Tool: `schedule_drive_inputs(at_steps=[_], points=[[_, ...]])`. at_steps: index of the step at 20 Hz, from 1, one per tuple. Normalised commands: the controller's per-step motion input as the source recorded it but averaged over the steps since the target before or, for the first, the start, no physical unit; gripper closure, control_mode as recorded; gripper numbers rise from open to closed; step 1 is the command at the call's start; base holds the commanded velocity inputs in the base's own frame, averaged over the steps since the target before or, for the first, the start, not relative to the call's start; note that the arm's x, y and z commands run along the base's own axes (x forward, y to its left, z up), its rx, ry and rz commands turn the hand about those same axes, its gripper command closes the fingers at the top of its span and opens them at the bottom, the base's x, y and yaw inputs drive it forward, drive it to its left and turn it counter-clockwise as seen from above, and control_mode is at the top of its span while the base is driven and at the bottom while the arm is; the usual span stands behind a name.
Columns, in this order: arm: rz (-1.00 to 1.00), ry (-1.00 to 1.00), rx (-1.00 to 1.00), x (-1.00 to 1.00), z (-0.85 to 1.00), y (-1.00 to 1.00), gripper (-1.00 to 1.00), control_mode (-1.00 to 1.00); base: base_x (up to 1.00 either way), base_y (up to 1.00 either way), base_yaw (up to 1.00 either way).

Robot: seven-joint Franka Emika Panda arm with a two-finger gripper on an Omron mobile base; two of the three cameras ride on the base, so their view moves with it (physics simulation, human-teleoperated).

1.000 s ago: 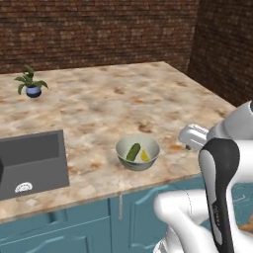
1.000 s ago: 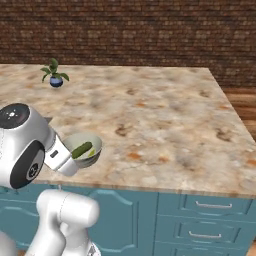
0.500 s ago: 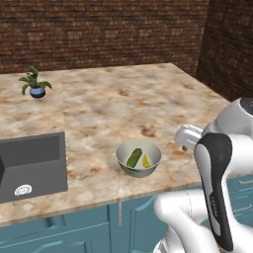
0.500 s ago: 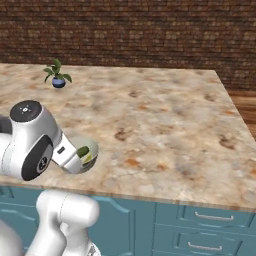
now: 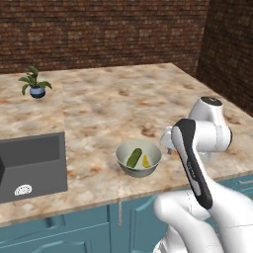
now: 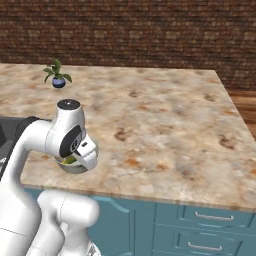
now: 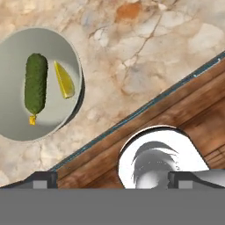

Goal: Place the bowl with the lemon wedge and cucumber on the top shelf of the fridge. Place the bowl with the chicken drumsticks on the second highest shelf of the fridge.

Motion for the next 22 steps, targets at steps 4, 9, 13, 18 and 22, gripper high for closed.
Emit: schedule_drive_inputs(at_steps=[4,9,13,18,22], points=[[0.0,0.0,0.04,0.51,-0.45,0.02,-1.0,-1.0,0.0,0.0,0.0],[0.0,0.0,0.0,0.5,-0.55,0.08,-1.0,-1.0,0.0,0.0,0.0],[0.0,0.0,0.0,0.63,-0.42,0.2,-1.0,-1.0,0.0,0.0,0.0],[0.0,0.0,0.0,0.48,-0.5,0.1,-1.0,-1.0,0.0,0.0,0.0],[0.0,0.0,0.0,0.28,-0.4,0.0,-1.0,-1.0,0.0,0.0,0.0]])
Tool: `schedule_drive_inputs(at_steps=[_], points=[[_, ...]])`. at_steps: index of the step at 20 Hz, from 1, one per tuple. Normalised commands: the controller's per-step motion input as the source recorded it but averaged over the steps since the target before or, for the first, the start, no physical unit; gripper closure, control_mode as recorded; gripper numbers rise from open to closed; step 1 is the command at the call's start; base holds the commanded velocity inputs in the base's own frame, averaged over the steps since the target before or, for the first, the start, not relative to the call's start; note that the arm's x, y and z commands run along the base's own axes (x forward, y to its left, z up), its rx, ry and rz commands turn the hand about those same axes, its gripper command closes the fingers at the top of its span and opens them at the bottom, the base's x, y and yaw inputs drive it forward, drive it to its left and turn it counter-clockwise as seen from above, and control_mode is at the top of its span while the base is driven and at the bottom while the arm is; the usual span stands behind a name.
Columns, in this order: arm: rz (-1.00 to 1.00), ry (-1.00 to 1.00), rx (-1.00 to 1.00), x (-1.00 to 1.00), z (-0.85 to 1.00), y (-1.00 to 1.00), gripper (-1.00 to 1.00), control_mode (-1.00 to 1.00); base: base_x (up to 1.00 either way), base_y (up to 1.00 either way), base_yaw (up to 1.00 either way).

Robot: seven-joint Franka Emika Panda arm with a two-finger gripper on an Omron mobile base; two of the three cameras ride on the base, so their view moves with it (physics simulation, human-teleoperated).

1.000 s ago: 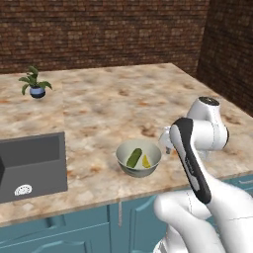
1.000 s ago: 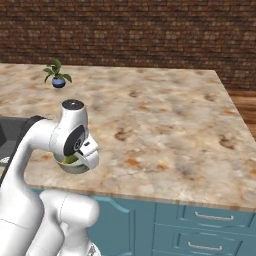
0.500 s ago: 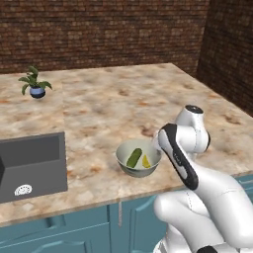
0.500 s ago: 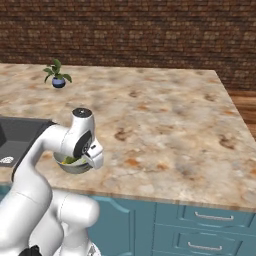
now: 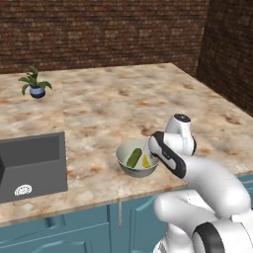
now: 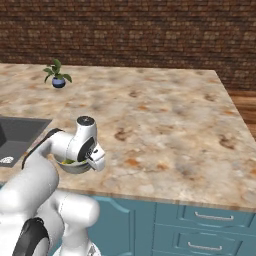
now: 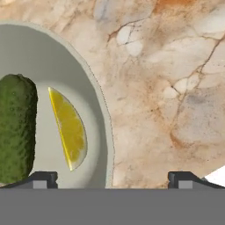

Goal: Place the bowl with the lemon wedge and cucumber on the top shelf of the fridge. Place the bowl with the chicken drumsticks on the second highest shelf of the fridge.

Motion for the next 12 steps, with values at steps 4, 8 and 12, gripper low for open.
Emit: schedule_drive_inputs(at_steps=[4,8,12], points=[[0.0,0.0,0.0,0.31,-0.28,0.0,-1.0,-1.0,0.0,0.0,0.0],[0.0,0.0,0.0,0.27,-0.23,0.0,-1.0,-1.0,0.0,0.0,0.0],[0.0,0.0,0.0,0.01,-0.21,0.0,1.0,-1.0,0.0,0.0,0.0]])
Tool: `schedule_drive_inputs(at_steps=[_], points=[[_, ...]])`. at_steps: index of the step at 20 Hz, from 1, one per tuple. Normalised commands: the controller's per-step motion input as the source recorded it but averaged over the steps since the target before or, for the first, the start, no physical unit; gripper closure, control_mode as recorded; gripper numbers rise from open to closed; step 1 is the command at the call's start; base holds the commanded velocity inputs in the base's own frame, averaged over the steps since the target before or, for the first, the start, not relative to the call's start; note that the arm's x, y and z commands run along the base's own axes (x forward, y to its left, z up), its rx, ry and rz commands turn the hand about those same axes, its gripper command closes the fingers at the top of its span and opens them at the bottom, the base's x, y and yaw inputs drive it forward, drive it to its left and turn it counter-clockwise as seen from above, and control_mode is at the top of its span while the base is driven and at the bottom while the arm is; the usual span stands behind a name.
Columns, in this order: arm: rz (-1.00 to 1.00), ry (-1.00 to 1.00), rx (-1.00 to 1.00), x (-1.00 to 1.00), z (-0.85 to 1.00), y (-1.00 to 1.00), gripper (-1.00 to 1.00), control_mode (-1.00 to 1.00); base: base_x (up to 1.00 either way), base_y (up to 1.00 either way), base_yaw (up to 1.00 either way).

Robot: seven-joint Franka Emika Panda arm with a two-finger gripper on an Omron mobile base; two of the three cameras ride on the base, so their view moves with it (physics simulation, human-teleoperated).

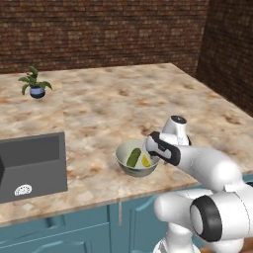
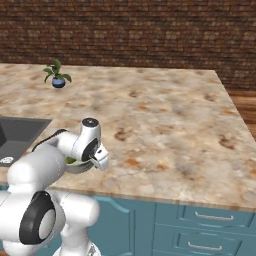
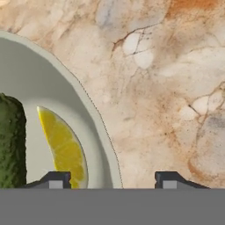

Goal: Place the bowl with the lemon wedge and cucumber on the top shelf of the fridge. Place the bowl with the chicken drumsticks on the second highest shelf of the fridge.

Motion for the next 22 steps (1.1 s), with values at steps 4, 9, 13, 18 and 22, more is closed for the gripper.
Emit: schedule_drive_inputs(at_steps=[4,9,13,18,22], points=[[0.0,0.0,0.0,0.0,0.0,0.0,1.0,-1.0,0.0,0.0,0.0],[0.0,0.0,0.0,-0.26,0.0,0.0,1.0,-1.0,0.0,0.0,0.0],[0.0,-0.07,0.0,-0.82,0.04,0.0,1.0,-1.0,0.0,0.0,0.0],[0.0,-0.28,-0.01,-0.99,0.8,0.09,1.0,-1.0,0.0,0.0,0.0],[0.0,-0.41,-0.04,-0.91,1.0,0.23,1.0,-1.0,0.0,0.0,0.0]])
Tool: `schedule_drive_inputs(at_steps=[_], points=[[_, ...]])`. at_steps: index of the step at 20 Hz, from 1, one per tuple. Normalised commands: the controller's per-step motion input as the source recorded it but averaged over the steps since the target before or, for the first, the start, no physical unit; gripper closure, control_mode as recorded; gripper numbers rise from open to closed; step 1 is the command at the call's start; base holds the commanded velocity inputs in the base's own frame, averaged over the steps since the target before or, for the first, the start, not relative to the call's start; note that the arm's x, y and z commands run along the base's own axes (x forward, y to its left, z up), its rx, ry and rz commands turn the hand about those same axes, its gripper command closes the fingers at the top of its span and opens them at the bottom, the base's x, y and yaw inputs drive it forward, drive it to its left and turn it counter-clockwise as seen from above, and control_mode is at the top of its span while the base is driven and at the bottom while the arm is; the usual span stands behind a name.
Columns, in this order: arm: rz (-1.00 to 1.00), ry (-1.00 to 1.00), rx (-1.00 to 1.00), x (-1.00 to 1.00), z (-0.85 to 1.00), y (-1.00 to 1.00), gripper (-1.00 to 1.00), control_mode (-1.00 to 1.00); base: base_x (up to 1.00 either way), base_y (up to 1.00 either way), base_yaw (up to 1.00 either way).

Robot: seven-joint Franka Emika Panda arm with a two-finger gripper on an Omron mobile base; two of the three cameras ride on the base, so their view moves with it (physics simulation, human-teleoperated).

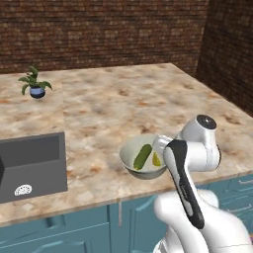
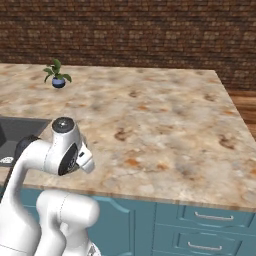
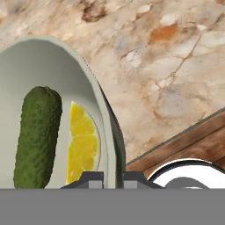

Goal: Place the bowl with the lemon wedge and cucumber on the top shelf of the fridge. Place the bowl with the chicken drumsticks on the second highest shelf of the fridge.

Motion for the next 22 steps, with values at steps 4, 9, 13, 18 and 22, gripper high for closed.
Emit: schedule_drive_inputs(at_steps=[4,9,13,18,22], points=[[-0.07,-0.26,0.03,-0.91,0.91,-0.11,1.0,-1.0,0.0,0.0,0.0],[-0.04,-0.01,0.03,-0.17,0.19,-0.08,1.0,-1.0,0.0,0.0,0.0],[0.0,0.0,0.0,0.0,0.0,0.0,1.0,1.0,-0.64,-0.06,0.19],[0.0,0.0,0.0,0.0,0.0,0.0,1.0,1.0,-0.6,-0.03,0.9],[0.0,0.0,0.0,0.0,0.0,0.0,1.0,1.0,-0.05,0.0,1.0]])
